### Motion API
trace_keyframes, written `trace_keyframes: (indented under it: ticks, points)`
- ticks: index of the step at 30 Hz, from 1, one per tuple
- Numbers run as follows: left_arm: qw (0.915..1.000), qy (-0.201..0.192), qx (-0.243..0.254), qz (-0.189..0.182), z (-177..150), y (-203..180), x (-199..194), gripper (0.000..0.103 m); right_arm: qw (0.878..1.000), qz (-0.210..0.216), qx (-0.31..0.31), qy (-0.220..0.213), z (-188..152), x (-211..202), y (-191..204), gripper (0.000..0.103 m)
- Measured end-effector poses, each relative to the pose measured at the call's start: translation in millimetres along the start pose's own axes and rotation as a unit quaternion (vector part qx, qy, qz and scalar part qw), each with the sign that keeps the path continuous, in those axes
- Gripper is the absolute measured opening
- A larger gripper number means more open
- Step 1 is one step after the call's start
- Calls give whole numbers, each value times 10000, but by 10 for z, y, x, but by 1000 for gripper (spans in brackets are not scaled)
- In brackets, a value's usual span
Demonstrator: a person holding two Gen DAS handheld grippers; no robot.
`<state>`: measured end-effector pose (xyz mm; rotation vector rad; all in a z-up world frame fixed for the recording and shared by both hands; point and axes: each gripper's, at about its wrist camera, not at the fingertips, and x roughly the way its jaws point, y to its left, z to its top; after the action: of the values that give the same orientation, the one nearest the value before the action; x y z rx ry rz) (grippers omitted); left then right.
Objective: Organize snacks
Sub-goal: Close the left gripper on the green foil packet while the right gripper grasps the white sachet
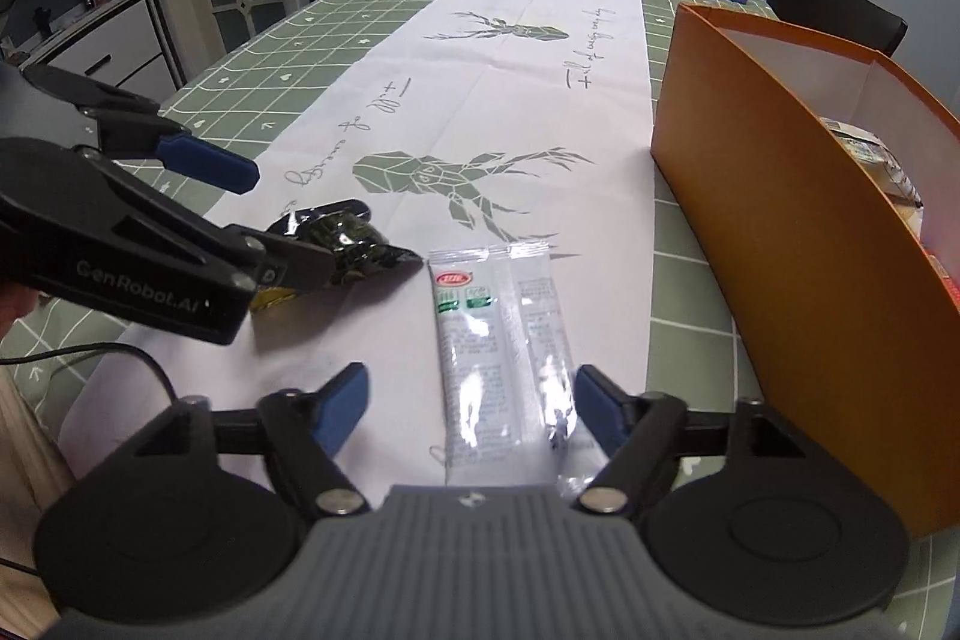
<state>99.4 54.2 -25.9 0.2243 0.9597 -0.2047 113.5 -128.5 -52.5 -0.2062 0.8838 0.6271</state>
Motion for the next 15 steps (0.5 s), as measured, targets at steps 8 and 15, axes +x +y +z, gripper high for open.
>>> trace_keyframes:
  ticks: [8,15]
  points:
    - [9988,389,-205,-223,86,155,371,89,9988,48,451,175,35,225,-223,78]
    - [9980,487,-305,-266,29,163,532,86,9998,-133,91,115,3,337,-165,79]
